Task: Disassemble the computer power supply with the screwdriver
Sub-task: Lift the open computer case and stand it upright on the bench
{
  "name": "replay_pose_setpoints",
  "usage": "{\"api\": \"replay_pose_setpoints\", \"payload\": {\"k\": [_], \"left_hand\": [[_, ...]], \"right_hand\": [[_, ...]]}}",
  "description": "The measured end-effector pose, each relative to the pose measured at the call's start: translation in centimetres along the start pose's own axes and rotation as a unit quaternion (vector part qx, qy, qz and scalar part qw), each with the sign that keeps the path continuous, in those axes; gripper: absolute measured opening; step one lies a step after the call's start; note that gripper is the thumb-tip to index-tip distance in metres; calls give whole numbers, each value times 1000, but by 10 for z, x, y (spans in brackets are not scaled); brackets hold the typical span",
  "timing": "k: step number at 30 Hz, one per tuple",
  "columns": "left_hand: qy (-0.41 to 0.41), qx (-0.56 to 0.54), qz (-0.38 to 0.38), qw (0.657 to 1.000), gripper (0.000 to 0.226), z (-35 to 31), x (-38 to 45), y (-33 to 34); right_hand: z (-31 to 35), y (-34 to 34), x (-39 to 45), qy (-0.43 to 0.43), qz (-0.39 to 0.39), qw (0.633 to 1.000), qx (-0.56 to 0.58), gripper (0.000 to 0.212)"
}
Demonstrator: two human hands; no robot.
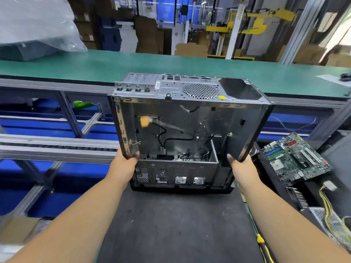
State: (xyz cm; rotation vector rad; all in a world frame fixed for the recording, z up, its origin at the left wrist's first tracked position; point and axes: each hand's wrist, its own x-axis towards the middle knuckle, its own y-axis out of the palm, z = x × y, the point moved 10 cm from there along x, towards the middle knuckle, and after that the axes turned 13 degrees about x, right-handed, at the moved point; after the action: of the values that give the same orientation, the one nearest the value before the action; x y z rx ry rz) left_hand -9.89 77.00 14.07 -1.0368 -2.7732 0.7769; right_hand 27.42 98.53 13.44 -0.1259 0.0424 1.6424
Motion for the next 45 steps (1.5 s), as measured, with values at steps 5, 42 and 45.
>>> {"api": "replay_pose_setpoints", "payload": {"k": [5, 42, 45], "left_hand": [[-259, -168, 183, 933, 64, 41, -32, 43], [-212, -291, 135, 923, 132, 19, 59, 77], [-245, -290, 153, 912, 121, 29, 47, 74]], "right_hand": [[-30, 5, -21, 136, 17, 990, 24, 94], [-45, 51, 29, 202, -113, 941, 247, 96], [-15, 33, 7, 46, -174, 984, 12, 67]]}}
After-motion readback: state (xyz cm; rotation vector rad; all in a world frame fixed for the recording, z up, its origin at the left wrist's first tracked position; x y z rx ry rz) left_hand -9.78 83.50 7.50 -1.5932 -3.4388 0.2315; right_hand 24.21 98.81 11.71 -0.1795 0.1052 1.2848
